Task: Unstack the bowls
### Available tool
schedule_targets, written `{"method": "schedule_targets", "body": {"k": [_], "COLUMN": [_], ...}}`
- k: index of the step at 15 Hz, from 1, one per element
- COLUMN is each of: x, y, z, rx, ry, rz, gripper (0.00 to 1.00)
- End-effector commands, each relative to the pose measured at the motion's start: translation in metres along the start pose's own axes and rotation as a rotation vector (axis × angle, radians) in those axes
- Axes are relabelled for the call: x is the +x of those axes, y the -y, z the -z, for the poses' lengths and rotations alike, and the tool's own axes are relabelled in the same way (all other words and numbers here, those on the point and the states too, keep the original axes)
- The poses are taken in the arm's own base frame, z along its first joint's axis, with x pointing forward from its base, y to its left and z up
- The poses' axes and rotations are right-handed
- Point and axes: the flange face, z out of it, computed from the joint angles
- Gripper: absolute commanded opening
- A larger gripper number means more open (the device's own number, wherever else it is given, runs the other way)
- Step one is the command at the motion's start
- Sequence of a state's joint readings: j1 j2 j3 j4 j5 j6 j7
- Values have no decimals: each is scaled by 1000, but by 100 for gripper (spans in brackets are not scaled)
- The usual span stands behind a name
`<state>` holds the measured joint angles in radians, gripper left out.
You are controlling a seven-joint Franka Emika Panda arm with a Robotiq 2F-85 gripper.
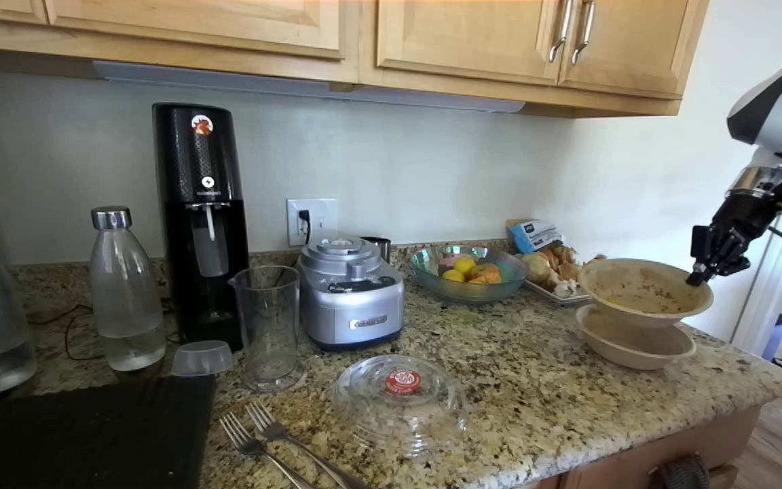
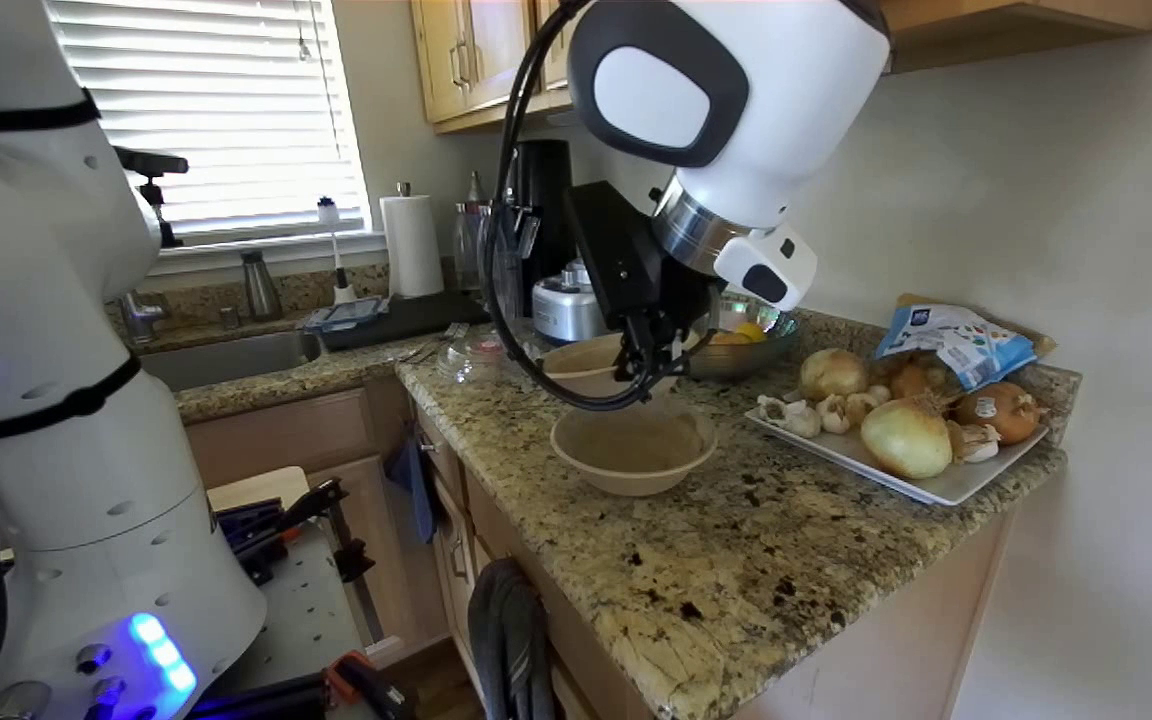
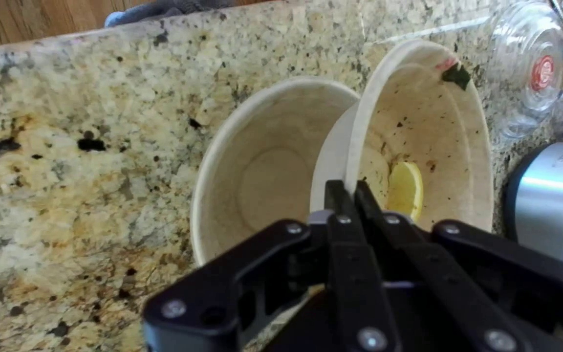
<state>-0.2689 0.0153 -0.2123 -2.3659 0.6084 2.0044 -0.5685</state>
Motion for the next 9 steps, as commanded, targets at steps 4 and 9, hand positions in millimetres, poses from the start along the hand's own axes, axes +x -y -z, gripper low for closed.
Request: {"method": "schedule_targets", "body": {"k": [4,9], "x": [-35,-58], "y": [38,69], "z": [-33,-79], "rx": [78,104], "ry": [44,118], "rz": [36,61], "gripper": [4,4]}}
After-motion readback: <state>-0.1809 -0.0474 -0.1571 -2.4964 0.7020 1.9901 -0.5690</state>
